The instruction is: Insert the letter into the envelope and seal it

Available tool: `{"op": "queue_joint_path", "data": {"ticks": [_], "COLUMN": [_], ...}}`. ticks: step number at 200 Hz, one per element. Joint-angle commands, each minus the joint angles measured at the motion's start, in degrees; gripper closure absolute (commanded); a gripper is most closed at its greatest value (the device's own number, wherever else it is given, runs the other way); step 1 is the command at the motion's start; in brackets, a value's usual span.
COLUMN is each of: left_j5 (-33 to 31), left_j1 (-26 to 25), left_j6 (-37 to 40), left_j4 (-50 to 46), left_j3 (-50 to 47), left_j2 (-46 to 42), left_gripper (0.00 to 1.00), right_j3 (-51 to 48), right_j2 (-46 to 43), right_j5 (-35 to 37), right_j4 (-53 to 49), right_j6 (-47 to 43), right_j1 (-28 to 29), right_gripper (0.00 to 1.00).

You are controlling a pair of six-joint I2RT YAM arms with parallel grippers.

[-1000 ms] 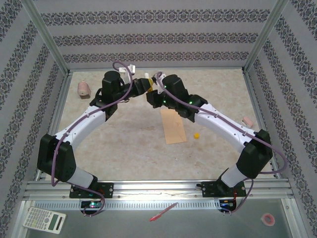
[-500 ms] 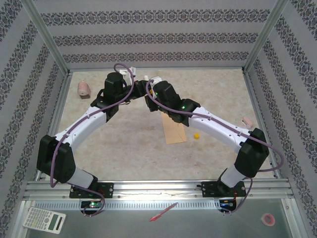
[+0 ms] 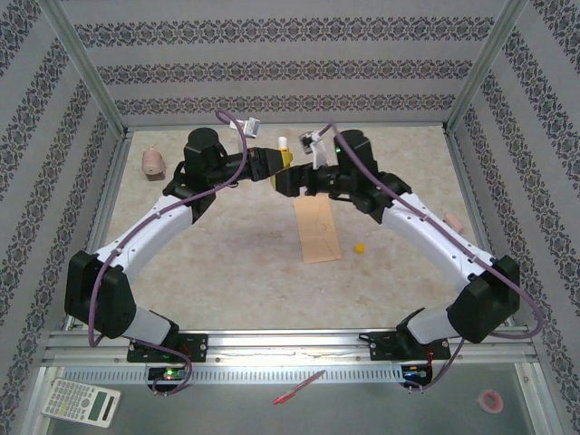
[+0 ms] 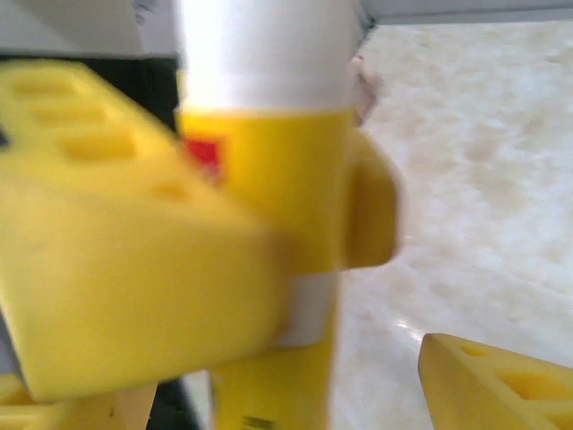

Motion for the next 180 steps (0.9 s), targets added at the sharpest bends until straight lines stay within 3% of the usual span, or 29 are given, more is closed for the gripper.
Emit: {"op": "queue_joint_path", "data": {"ticks": [1,34,86,126,180], "left_j5": [10.1,13.5,14.4,13.3,12.7], "left_j1": [0.6,0.5,0.7,0.6,0.7], "left_j6": [3.1,-4.5,-29.8,-30.9,-26.7], "left_j4": [5.0,18.2,50.6,51.5,45.5], "left_j3": [2.1,0.5,1.6,1.5,1.1], "left_j2": [-1.5,0.4,10.3,11.9,10.9], "left_gripper": [1.00,1.00,1.00,0.98,1.00], "right_j3": [-1.2,-1.4,-3.2,-3.9,-5.7], "right_j2": [-1.9,-1.2,0.0,1.3,0.5], "right_j5": [-16.6,-24.2,-25.4,-27.7,-28.4], "right_j4": [9.0,12.0,14.9,19.0,20.6], "right_j6": [6.8,9.0,9.5,11.9,12.8], "right_j1": [-4.3,-7.9,-10.4,-10.7,-10.6], "right_gripper": [0.23,0.18,0.18,0.20,0.35]}}
